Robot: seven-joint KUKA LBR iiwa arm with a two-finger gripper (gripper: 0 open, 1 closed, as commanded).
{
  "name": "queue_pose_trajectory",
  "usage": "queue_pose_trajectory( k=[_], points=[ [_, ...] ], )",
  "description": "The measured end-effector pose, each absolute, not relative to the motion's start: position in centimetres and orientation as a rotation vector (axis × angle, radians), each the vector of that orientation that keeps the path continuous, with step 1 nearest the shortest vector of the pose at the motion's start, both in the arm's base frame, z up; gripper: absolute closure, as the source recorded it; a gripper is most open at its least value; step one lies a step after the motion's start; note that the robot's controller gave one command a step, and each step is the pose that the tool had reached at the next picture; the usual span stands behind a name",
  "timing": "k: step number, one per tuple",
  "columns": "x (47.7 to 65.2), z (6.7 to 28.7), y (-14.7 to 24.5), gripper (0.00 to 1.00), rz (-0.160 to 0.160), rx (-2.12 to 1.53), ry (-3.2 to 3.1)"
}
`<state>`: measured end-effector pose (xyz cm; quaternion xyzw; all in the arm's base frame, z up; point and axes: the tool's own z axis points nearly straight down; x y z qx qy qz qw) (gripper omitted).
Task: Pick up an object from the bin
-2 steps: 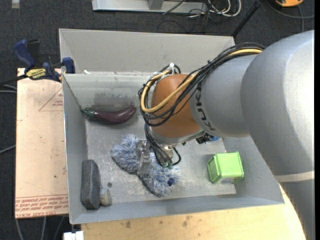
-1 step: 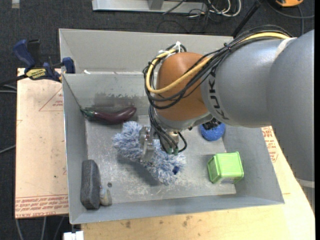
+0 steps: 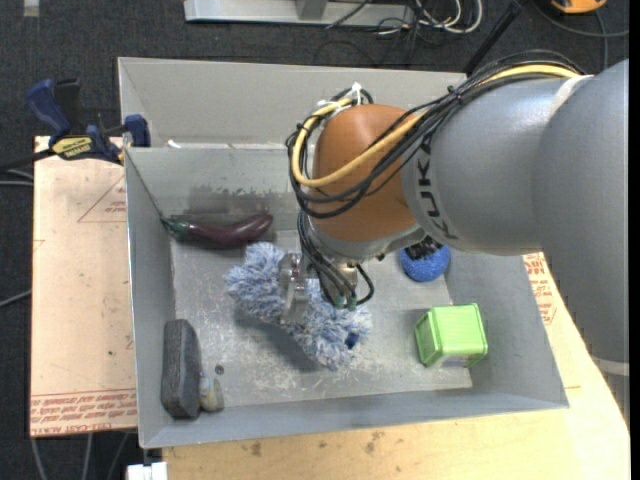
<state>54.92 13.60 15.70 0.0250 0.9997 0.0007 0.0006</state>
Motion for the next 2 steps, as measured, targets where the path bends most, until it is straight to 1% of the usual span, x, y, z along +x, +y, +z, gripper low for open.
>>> queue_pose_trajectory(
  k=[1, 2],
  points=[
    [55.3, 18.5, 13.7, 1.00, -0.001, 0.057, 3.146],
    [58.4, 27.2, 14.4, 1.00, 0.002, 0.068, 3.138]
  ],
)
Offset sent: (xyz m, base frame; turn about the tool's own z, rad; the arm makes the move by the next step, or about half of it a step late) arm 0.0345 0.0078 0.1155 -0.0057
